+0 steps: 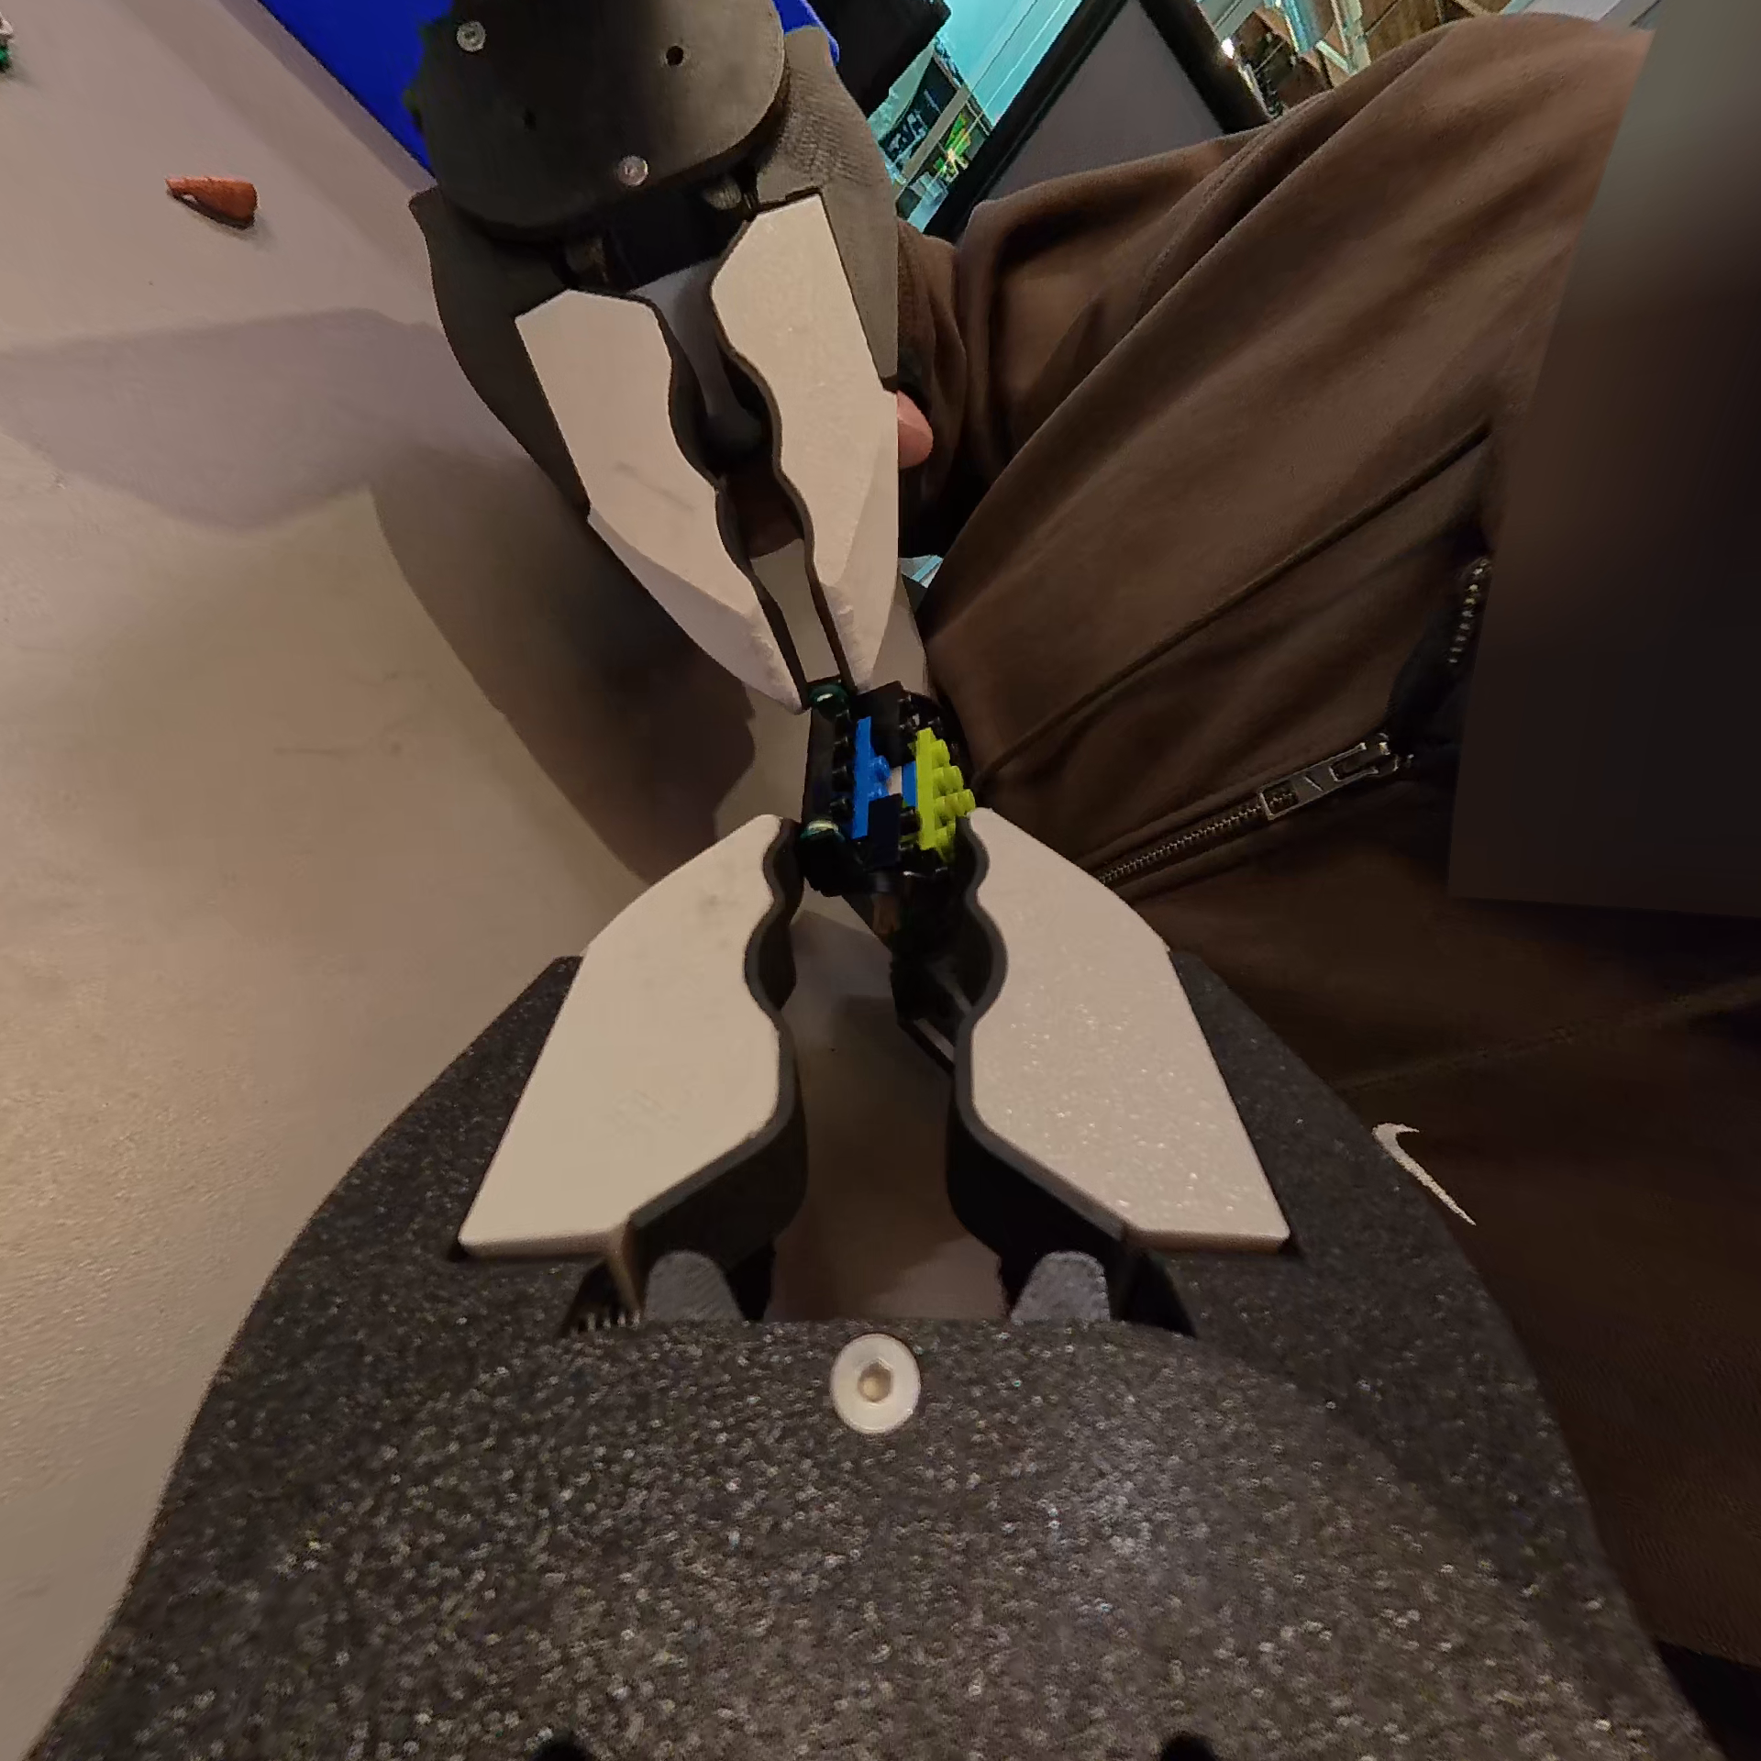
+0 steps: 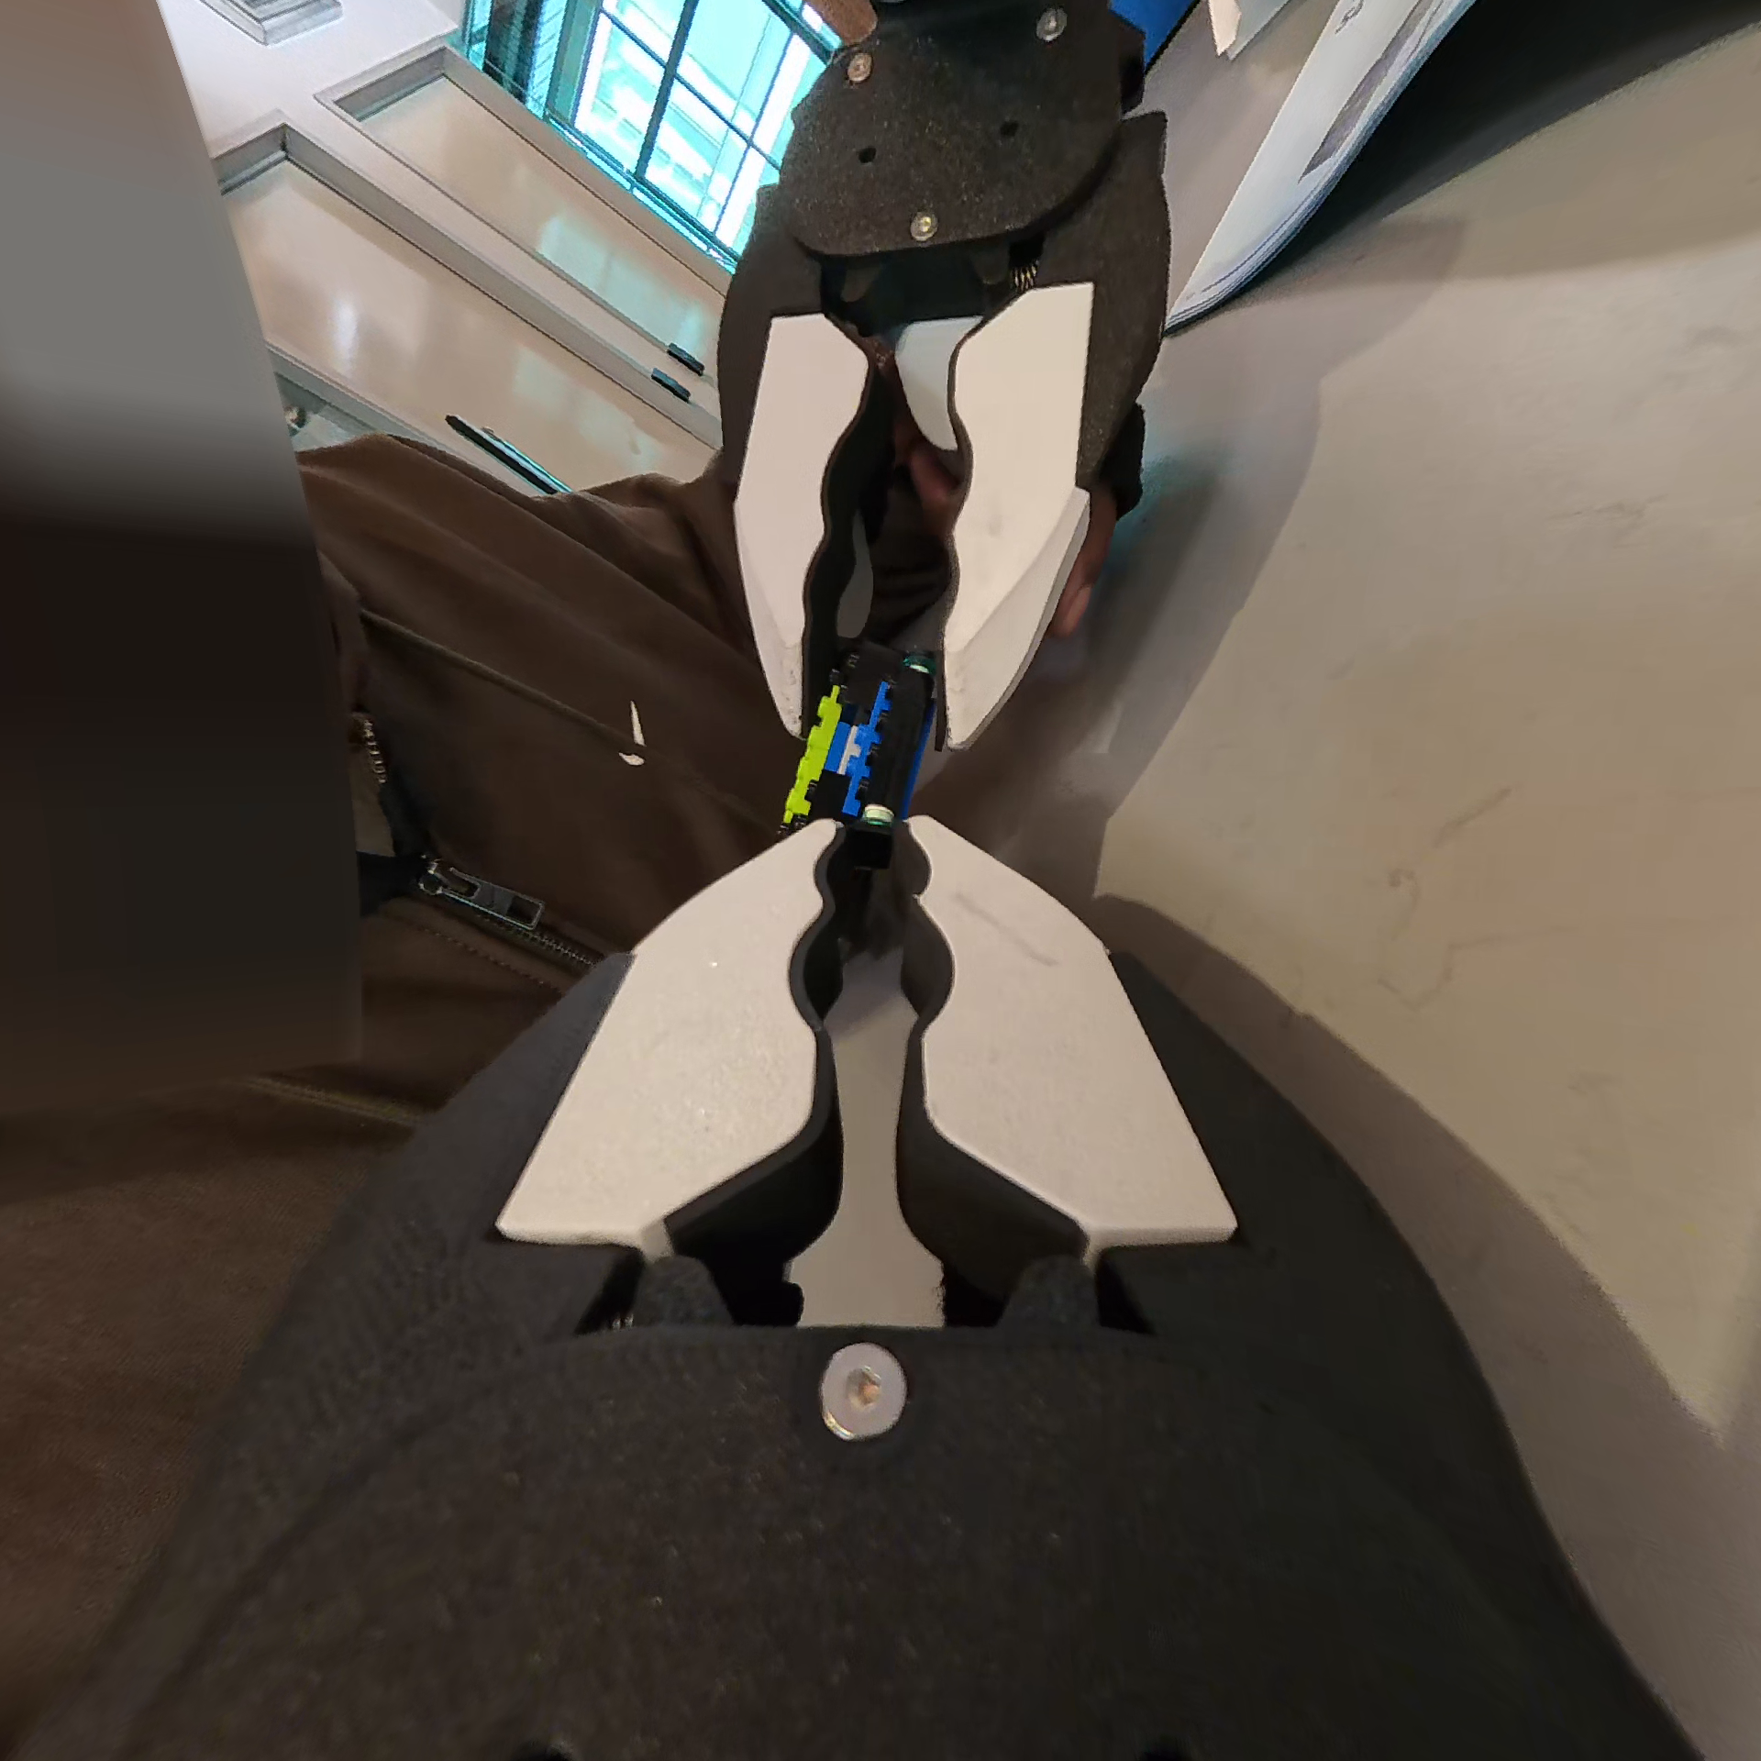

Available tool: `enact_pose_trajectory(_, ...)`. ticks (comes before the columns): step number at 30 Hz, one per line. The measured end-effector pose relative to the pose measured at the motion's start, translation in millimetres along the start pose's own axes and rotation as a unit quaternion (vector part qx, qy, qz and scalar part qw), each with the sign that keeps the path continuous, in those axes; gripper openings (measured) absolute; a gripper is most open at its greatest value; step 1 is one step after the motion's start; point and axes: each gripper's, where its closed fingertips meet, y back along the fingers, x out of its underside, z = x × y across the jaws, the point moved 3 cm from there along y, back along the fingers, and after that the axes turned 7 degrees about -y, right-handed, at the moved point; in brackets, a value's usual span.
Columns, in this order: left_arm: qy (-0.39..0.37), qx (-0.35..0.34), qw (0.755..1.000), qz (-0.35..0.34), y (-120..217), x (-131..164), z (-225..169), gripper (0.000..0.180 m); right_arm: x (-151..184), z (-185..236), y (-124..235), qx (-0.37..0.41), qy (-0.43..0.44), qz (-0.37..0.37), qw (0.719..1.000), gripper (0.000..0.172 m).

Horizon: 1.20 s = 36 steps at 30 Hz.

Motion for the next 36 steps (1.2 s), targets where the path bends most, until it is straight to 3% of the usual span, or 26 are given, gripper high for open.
enact_pose_trajectory(24, 0.013, -0.019, 1.000, 0.005, 13.9, 5.8, 6.4, 0.031, -6.1, -8.0, 15.6, 0.036, 0.002, -0.016, 0.999, 0.008)
enact_pose_trajectory(31, 0.038, -0.107, 0.993, 0.040, 17.2, 16.4, 32.6, 0.035, -8.5, -9.1, 14.4, 0.054, 0.023, -0.023, 0.998, 0.008)
enact_pose_trajectory(36, -0.009, -0.137, 0.990, -0.044, 32.9, -13.5, 29.5, 0.035, -10.8, -8.8, 11.4, 0.066, 0.037, -0.030, 0.997, 0.008)
